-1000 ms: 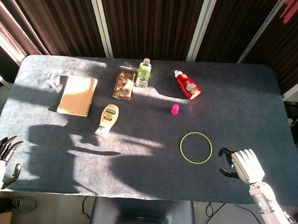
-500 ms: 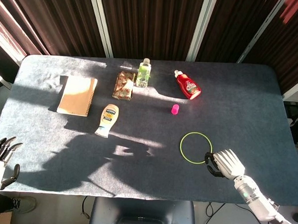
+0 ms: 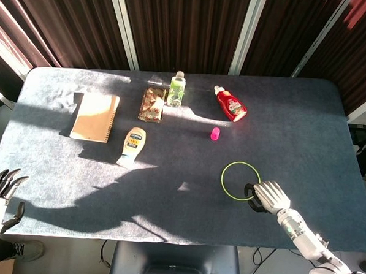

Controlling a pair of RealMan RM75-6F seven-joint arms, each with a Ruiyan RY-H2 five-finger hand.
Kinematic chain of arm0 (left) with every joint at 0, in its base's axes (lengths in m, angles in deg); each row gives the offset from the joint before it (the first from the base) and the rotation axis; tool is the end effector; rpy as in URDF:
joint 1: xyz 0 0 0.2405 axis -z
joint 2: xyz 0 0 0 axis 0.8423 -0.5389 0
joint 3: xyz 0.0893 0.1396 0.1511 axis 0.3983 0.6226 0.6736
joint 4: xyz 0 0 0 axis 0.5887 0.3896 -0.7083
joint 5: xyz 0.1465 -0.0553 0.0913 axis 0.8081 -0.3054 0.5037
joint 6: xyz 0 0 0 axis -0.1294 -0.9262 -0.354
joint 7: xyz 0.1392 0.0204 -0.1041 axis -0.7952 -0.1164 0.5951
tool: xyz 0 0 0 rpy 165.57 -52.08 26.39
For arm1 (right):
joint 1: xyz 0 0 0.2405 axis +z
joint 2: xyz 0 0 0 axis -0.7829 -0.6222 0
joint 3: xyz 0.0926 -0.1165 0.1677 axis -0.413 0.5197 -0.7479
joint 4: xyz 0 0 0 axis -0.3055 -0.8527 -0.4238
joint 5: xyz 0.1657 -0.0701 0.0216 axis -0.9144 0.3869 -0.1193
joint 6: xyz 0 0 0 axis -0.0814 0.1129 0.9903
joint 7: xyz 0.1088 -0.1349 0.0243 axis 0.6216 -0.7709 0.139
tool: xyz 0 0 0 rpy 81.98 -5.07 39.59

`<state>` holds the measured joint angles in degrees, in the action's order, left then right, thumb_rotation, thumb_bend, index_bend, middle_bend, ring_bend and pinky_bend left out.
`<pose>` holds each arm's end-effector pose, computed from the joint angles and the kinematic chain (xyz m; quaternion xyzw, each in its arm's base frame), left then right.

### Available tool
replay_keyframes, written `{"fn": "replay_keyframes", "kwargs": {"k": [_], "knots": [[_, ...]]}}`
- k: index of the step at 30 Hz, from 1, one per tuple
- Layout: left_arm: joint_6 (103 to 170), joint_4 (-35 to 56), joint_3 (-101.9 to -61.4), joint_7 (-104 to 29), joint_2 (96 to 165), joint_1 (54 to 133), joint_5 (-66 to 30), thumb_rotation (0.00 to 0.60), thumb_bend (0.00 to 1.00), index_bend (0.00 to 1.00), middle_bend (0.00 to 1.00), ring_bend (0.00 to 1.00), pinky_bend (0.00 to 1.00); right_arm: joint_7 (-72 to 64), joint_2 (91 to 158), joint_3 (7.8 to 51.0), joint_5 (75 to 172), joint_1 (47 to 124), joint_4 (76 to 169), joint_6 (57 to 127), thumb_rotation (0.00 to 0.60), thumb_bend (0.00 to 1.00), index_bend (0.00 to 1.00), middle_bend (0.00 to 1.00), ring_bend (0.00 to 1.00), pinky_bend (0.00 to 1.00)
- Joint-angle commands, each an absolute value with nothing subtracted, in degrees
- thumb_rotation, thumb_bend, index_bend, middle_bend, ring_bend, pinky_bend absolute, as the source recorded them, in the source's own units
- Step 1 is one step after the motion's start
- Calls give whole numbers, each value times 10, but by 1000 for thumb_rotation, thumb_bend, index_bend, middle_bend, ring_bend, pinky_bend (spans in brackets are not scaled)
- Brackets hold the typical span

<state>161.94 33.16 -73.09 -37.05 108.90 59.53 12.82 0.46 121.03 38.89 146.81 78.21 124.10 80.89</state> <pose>-0.2577 0.1837 0.1786 -0.6109 -0.3711 -0.4023 0.5721 -0.2463 -0.2839 0.0265 0.7513 -0.4398 0.2947 0.3940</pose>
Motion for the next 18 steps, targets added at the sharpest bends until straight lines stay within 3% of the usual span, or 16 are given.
{"fn": "replay_keyframes", "kwargs": {"k": [1, 18], "knots": [[1619, 331, -731, -370, 1089, 595, 128, 600, 525, 194, 83, 9, 225, 8, 1218, 389, 1463, 787, 1232, 802, 600, 500, 586, 930, 1000, 1000], [1617, 331, -729, -368, 1087, 596, 132, 600, 525, 194, 85, 10, 225, 14, 1241, 399, 1455, 796, 1205, 797, 600, 500, 598, 930, 1000, 1000]]}}
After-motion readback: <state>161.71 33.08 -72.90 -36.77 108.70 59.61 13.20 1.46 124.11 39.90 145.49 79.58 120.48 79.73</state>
